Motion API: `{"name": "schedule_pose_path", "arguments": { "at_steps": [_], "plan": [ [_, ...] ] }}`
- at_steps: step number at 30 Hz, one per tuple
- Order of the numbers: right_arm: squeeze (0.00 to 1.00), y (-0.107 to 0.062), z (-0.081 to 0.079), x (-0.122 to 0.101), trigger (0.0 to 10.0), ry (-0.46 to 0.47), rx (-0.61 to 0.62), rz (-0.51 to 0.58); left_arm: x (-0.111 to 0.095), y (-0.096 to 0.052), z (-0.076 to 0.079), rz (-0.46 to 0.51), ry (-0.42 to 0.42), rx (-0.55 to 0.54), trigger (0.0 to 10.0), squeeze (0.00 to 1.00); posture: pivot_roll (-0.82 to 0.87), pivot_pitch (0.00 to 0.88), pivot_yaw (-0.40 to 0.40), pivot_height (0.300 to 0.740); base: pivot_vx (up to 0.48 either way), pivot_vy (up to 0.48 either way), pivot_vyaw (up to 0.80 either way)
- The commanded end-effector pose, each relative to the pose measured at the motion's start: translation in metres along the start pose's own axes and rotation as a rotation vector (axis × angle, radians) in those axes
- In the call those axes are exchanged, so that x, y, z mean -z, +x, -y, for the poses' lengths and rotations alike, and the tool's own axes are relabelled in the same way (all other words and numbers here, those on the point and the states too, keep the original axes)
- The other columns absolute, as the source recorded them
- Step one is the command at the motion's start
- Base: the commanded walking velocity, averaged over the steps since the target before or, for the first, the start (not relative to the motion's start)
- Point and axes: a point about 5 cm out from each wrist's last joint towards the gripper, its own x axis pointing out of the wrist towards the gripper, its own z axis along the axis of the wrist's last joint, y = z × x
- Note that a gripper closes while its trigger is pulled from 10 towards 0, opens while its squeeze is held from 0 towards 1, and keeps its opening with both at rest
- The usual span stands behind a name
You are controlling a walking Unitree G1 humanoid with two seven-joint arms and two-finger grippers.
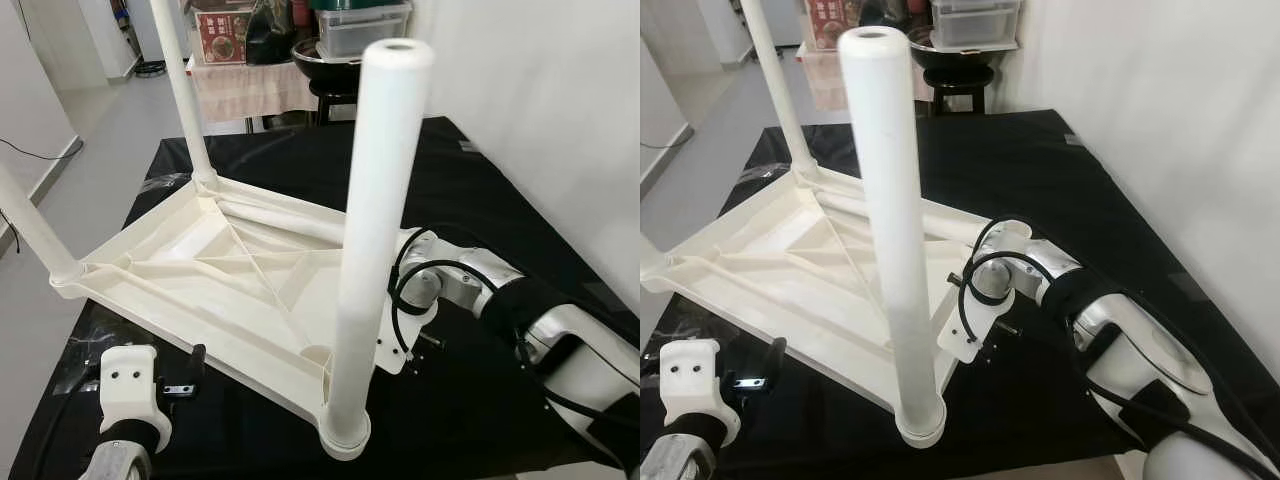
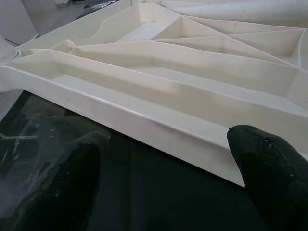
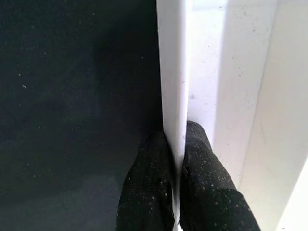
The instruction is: Building children table
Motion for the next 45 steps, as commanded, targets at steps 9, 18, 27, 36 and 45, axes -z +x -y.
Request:
{"name": "schedule_pose_path", "arguments": {
  "at_steps": [9, 18, 27, 36, 45],
  "plan": [
    [0.00, -0.014, -0.066, 0.034, 0.0, 0.393, -0.129, 0.076, -0.002, 0.005, -0.003, -0.001, 0.027, -0.007, 10.0, 0.00, 0.01, 0.066, 0.002, 0.740, 0.000, 0.000, 0.00],
    [0.00, -0.022, -0.101, 0.035, 0.0, 0.479, -0.223, 0.160, -0.003, 0.007, -0.004, 0.000, 0.032, -0.001, 10.0, 0.00, 0.00, 0.063, 0.008, 0.740, 0.000, 0.000, 0.00],
    [0.00, -0.015, -0.112, 0.012, 0.0, 0.506, -0.218, 0.300, -0.002, 0.007, -0.004, 0.000, 0.033, -0.002, 10.0, 0.00, 0.00, 0.058, -0.002, 0.740, 0.000, 0.000, 0.00],
    [0.00, 0.010, -0.040, -0.039, 0.0, 0.539, 0.089, 0.612, -0.003, 0.008, -0.001, 0.006, 0.029, 0.005, 10.0, 0.00, 0.01, 0.058, 0.003, 0.740, 0.000, 0.000, 0.00],
    [0.00, 0.022, 0.013, -0.032, 0.0, 0.741, 0.332, 0.556, -0.005, 0.008, -0.003, 0.011, 0.029, -0.005, 10.0, 0.00, 0.03, 0.063, -0.003, 0.740, 0.000, 0.000, 0.00]
  ]
}}
